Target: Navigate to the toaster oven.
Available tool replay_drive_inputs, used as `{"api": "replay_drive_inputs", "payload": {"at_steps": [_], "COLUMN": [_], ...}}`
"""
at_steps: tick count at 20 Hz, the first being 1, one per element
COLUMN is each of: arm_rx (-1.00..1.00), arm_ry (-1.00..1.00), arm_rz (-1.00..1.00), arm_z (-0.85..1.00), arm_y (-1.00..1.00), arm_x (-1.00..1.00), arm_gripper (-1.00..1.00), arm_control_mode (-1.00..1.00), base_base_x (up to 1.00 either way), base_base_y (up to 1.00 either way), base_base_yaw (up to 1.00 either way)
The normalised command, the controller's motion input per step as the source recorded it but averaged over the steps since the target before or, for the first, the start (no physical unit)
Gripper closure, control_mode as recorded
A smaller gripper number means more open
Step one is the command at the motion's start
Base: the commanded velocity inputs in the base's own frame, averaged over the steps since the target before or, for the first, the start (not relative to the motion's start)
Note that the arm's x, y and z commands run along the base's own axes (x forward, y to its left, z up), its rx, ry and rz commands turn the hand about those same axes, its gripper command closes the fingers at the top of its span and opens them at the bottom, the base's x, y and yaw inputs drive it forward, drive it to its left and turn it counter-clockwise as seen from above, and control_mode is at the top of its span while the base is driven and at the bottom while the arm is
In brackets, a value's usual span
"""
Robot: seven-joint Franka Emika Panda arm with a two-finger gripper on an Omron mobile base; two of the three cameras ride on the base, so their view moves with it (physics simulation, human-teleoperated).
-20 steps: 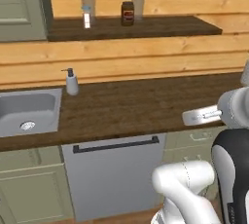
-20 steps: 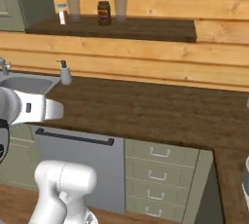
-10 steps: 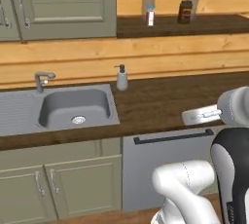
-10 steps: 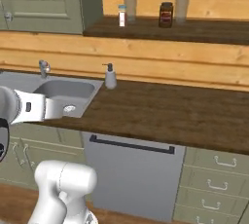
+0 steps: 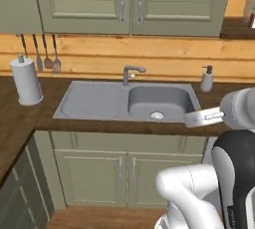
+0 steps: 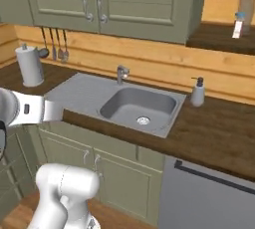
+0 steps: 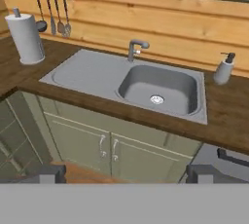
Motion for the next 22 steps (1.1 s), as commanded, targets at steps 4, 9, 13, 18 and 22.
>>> {"api": "replay_drive_inputs", "payload": {"at_steps": [4, 9, 13, 18, 22], "arm_rx": [0.0, 0.0, 0.0, 0.0, 0.0], "arm_ry": [0.0, 0.0, 0.0, 0.0, 0.0], "arm_rz": [0.0, 0.0, 0.0, 0.0, 0.0], "arm_z": [0.0, 0.0, 0.0, 0.0, 0.0], "arm_y": [0.0, 0.0, 0.0, 0.0, 0.0], "arm_x": [0.0, 0.0, 0.0, 0.0, 0.0], "arm_gripper": [-1.0, -1.0, -1.0, -1.0, -1.0], "arm_control_mode": [1.0, 1.0, 1.0, 1.0, 1.0], "base_base_x": [0.0, 0.0, 0.0, -0.01, 0.0], "base_base_y": [0.65, 0.01, -0.15, -0.33, 0.27], "base_base_yaw": [0.77, 0.98, 0.98, 0.9, 0.77]}}
